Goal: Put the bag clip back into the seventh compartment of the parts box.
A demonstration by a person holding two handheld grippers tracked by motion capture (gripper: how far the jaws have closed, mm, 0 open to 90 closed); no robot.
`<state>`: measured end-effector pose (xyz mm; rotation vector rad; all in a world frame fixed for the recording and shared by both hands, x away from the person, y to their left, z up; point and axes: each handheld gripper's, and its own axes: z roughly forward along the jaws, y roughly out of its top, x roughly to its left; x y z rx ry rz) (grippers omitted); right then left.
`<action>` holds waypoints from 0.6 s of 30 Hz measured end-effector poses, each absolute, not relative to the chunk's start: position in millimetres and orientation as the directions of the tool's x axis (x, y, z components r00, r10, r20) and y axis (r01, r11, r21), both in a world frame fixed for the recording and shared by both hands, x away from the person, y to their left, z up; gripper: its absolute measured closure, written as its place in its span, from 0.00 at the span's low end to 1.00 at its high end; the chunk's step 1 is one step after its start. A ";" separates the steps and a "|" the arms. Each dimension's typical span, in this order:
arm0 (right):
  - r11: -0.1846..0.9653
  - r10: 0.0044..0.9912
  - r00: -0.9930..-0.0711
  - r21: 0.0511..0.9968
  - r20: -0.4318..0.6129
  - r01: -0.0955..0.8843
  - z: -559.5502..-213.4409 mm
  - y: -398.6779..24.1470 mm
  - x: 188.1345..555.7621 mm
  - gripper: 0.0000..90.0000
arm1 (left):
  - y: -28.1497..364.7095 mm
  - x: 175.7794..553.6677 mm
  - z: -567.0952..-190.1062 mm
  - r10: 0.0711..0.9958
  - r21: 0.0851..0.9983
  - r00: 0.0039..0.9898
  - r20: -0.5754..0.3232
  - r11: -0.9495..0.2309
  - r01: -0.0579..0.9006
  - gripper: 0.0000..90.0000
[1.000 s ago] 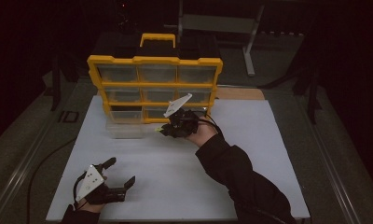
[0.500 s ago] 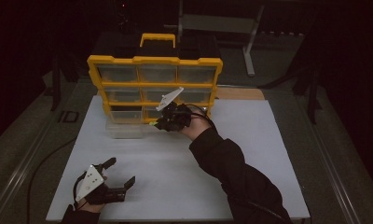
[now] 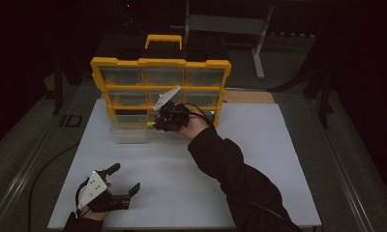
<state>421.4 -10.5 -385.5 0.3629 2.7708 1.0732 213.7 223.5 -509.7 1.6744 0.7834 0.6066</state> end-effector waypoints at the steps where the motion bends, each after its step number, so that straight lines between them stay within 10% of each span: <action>1: 0.715 0.276 -0.960 0.679 -0.054 0.167 -385.2 -8.5 422.4 0.87 | 223.4 213.8 -509.7 0.764 0.973 0.646 -0.010 -0.143 0.184 0.05; 18: 0.737 0.254 -0.964 0.661 -0.073 0.144 -383.3 23.2 436.9 0.87 | 225.1 213.5 -509.2 0.762 0.974 0.647 -0.019 -0.132 0.183 0.05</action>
